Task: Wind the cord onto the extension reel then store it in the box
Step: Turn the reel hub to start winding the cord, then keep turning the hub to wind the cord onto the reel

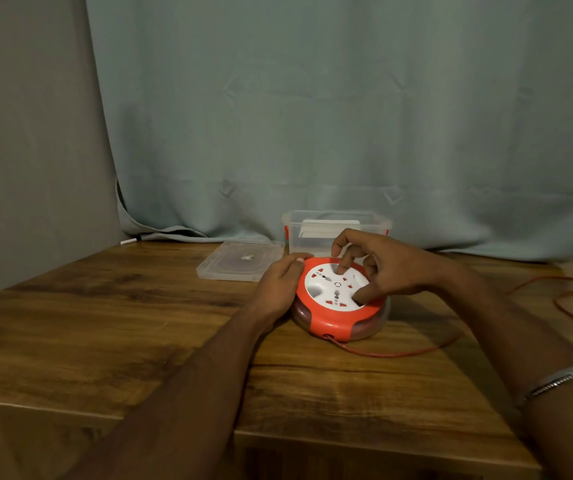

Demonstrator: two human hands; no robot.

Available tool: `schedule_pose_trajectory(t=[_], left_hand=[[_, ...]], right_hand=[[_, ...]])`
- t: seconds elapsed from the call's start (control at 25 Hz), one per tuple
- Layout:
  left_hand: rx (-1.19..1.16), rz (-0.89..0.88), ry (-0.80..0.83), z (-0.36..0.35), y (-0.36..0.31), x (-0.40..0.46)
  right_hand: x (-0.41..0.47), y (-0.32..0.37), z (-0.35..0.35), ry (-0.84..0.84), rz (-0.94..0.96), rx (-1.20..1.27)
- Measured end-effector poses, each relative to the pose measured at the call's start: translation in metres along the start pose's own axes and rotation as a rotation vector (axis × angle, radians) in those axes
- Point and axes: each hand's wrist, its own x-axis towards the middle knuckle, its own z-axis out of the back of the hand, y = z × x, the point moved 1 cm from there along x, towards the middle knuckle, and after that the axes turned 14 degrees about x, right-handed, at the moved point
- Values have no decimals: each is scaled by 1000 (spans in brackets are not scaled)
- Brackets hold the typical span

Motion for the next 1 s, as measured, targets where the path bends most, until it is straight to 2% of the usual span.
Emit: schedule_pose_trajectory(t=[0.48,0.72,1.0], left_hand=[[0,18,-18,0,0,3],[9,6,-21,1,3,3],[13,9,-13,0,3,3]], right_hand=[[1,8,-13,-87,24,-230],[5,11,-19,-130,-25,-262],[9,11,-26,-153,14,-244]])
